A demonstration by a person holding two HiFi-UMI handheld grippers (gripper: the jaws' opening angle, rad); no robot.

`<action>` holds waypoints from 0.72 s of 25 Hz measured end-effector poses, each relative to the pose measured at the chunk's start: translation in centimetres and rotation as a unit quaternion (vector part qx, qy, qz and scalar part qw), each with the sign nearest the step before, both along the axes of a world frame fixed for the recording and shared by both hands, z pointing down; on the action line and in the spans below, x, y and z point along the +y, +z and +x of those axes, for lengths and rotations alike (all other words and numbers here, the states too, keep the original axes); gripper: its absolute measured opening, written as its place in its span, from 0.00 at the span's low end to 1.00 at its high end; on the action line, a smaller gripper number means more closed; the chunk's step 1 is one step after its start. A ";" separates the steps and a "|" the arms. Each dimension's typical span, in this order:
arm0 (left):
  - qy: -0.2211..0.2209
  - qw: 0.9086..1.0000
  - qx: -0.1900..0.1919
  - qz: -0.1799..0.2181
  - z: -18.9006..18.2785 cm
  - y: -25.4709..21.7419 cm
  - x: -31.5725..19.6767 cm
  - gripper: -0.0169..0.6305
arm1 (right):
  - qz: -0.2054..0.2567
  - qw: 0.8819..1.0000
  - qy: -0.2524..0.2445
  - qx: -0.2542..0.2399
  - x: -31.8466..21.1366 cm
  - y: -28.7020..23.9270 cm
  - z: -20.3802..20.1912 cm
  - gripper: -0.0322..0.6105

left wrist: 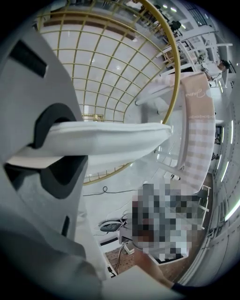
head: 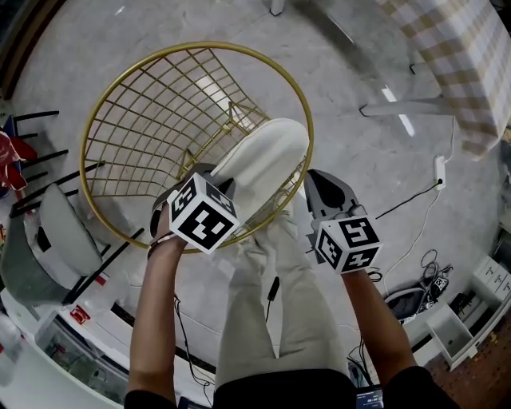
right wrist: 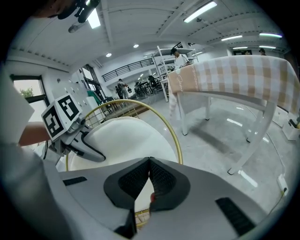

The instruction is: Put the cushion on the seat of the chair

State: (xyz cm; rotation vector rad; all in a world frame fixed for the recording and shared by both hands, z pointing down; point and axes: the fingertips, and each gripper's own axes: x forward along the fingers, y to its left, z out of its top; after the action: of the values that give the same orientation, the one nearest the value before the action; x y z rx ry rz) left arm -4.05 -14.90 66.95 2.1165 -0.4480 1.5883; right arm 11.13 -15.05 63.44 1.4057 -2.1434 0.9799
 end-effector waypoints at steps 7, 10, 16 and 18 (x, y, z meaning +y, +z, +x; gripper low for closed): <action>0.013 0.999 -0.020 0.032 -0.5 1.1 -1.0 0.14 | -0.011 1.000 -0.025 0.005 0.3 1.1 -1.3 0.08; 0.018 0.998 -0.027 0.045 -0.7 1.6 -1.5 0.15 | -0.014 0.999 -0.038 0.007 0.4 1.5 -2.0 0.08; 0.034 0.997 -0.037 0.064 -1.4 2.6 -1.9 0.15 | -0.018 0.998 -0.059 0.007 0.6 2.2 -3.4 0.08; 0.039 0.996 -0.036 0.067 -1.8 2.8 -1.8 0.15 | -0.016 0.998 -0.064 0.008 0.5 2.1 -4.0 0.08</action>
State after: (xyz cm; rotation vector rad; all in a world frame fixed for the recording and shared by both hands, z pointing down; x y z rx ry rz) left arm -5.89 -16.75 69.79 2.2054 -0.5130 1.7268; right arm 7.11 -14.50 65.58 1.2411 -2.1663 0.9465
